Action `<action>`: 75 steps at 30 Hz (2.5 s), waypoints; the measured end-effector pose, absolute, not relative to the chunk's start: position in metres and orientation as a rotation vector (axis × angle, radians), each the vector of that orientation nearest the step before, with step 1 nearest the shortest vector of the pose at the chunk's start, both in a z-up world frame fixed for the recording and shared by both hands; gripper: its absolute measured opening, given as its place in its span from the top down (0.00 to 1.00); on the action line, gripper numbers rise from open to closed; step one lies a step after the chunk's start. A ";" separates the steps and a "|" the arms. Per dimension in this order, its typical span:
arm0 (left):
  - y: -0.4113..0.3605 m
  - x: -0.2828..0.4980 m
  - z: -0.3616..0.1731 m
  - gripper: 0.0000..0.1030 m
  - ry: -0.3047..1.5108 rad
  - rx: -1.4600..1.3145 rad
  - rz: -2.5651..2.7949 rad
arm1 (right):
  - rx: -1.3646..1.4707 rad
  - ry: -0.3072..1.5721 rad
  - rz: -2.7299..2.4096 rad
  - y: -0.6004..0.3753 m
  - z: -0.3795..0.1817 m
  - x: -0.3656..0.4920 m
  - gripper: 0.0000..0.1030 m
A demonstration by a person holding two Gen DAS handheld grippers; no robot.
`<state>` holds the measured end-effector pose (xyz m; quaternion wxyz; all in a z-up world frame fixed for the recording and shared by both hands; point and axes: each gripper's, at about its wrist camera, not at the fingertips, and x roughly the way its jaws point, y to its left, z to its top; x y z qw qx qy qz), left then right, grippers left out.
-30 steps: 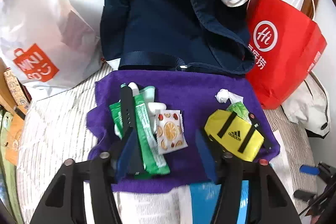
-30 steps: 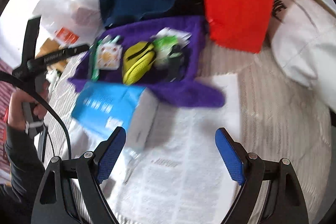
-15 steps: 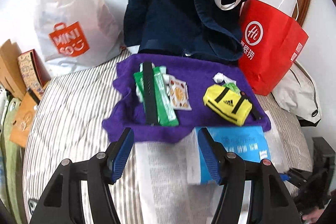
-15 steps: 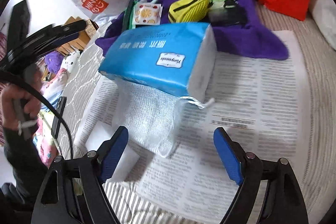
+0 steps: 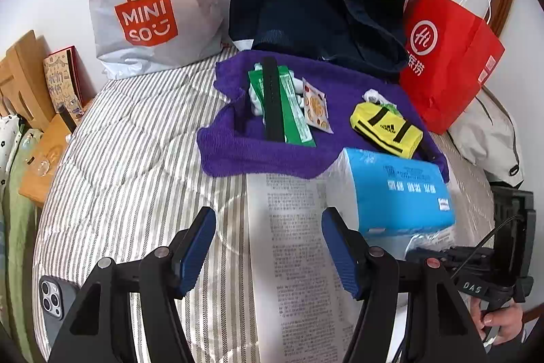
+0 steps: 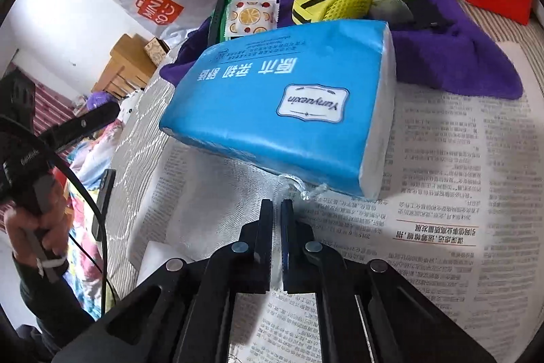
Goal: Organize soft objects
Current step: 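Move the right tool down to the white mesh bag on the newspaper, then close the right tool on the white mesh bag while the left approaches the white sponge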
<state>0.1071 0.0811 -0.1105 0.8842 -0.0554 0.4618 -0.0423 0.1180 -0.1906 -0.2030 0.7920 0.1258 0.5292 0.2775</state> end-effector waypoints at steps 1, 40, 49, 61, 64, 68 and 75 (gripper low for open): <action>0.081 0.106 -0.112 0.39 0.964 -0.114 -0.089 | 0.259 1.126 0.589 -0.190 -0.200 0.116 0.96; 0.061 0.043 -0.132 0.28 0.987 -0.134 -0.225 | 0.031 1.153 0.257 -0.210 -0.195 0.083 0.00; 0.067 0.037 -0.138 0.28 0.999 -0.150 -0.203 | -0.067 1.057 0.235 -0.205 -0.197 0.082 0.18; 0.047 0.028 -0.141 0.28 1.004 -0.126 -0.263 | 0.032 1.057 0.336 -0.231 -0.184 0.076 0.93; 0.040 0.024 -0.139 0.26 0.998 -0.124 -0.289 | 0.072 1.060 0.330 -0.242 -0.180 0.077 0.93; 0.027 0.021 -0.141 0.19 1.007 -0.148 -0.323 | 0.104 1.040 0.301 -0.264 -0.169 0.073 0.93; -0.002 0.016 -0.149 0.18 1.037 -0.179 -0.291 | 0.117 1.007 0.257 -0.299 -0.151 0.069 0.93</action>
